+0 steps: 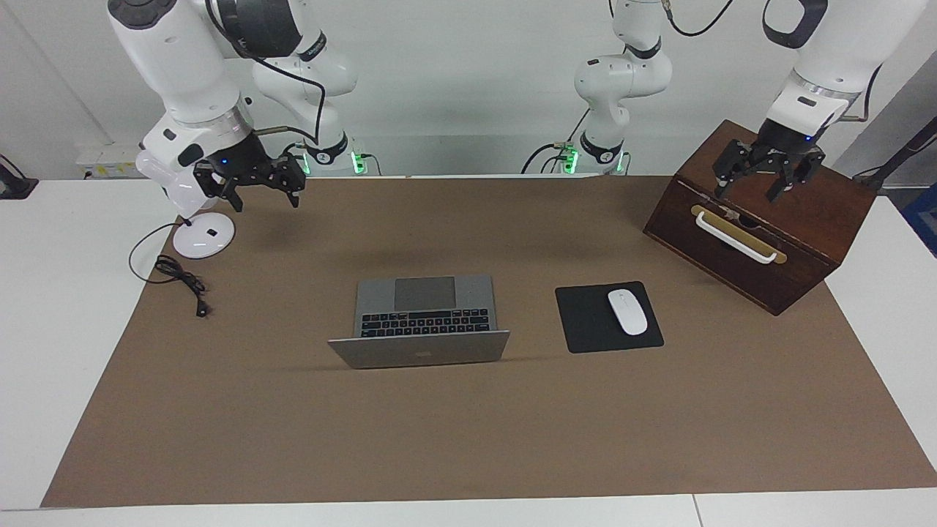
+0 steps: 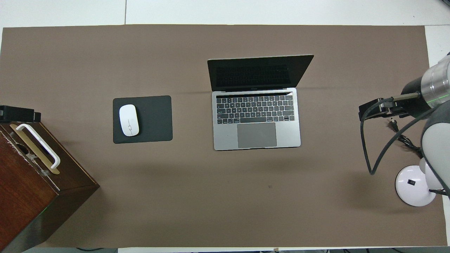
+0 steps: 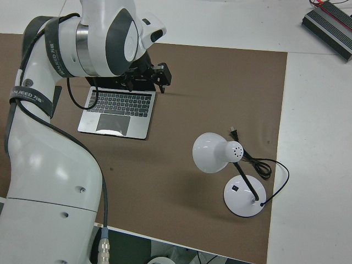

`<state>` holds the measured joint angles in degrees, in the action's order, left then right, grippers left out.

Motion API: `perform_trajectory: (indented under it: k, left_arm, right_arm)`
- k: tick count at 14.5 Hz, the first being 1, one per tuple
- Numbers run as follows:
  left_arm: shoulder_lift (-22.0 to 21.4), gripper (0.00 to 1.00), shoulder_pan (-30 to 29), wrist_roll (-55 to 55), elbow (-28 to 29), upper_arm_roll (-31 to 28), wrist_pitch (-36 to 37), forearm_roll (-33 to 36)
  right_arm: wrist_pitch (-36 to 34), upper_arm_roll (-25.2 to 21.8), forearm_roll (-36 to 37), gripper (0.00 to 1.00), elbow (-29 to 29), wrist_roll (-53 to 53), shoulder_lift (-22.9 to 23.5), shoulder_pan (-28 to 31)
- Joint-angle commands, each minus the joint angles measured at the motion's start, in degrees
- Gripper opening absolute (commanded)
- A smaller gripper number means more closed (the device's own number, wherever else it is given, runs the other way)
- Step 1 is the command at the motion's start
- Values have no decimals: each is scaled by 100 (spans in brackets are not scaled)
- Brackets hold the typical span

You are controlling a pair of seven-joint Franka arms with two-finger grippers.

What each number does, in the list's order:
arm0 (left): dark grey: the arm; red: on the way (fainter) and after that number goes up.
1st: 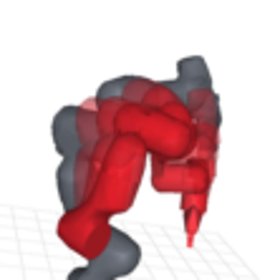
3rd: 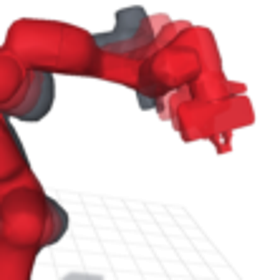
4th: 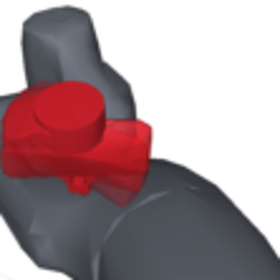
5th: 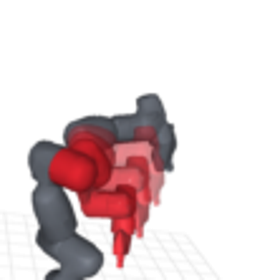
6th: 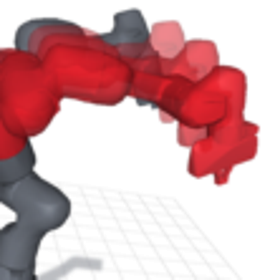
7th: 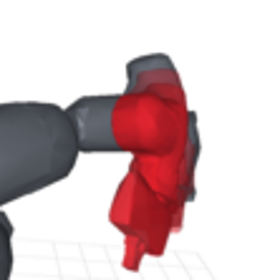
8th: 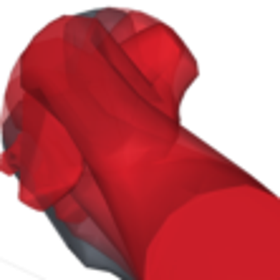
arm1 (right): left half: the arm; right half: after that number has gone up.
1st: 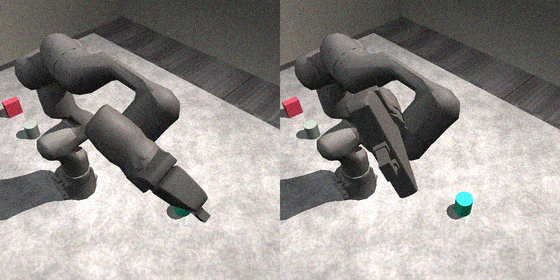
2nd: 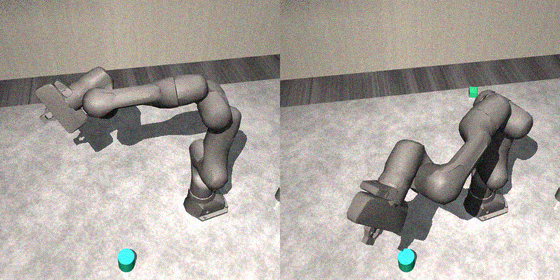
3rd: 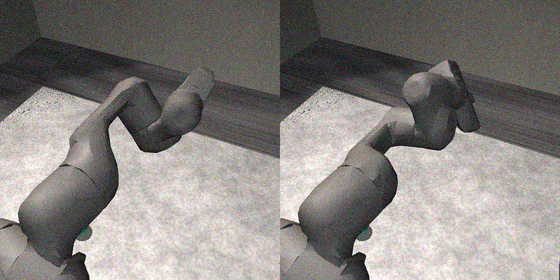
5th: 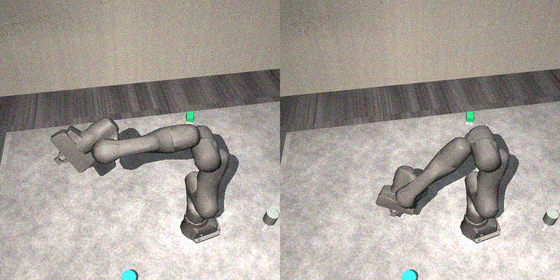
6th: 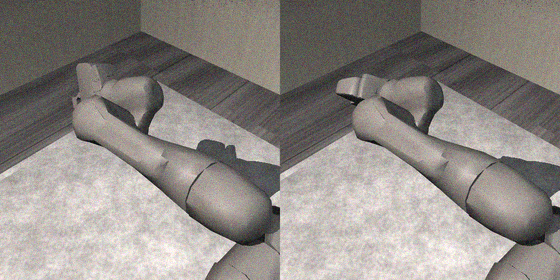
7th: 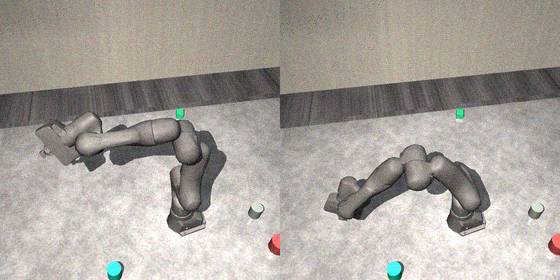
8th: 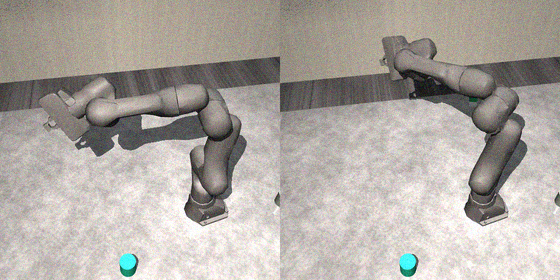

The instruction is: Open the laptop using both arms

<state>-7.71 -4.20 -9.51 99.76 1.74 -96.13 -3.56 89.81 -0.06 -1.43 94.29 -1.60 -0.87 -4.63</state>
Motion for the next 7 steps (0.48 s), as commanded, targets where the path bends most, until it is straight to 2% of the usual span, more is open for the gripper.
perform_trajectory:
  k: [1,3,5,7]
  left_arm:
    - [305,100,24,90,-554,2,725,215]
    - [314,100,242,90,-528,-85,771,268]
    - [383,100,628,264,-519,-409,771,277]
    - [471,100,727,310,-519,-516,727,268]
  right_arm:
    - [28,24,29,100,-52,-95,34,41]
    - [28,24,29,100,-52,-95,34,50]
    - [37,24,20,100,-52,-104,34,42]
    - [37,24,29,100,-52,-95,34,41]
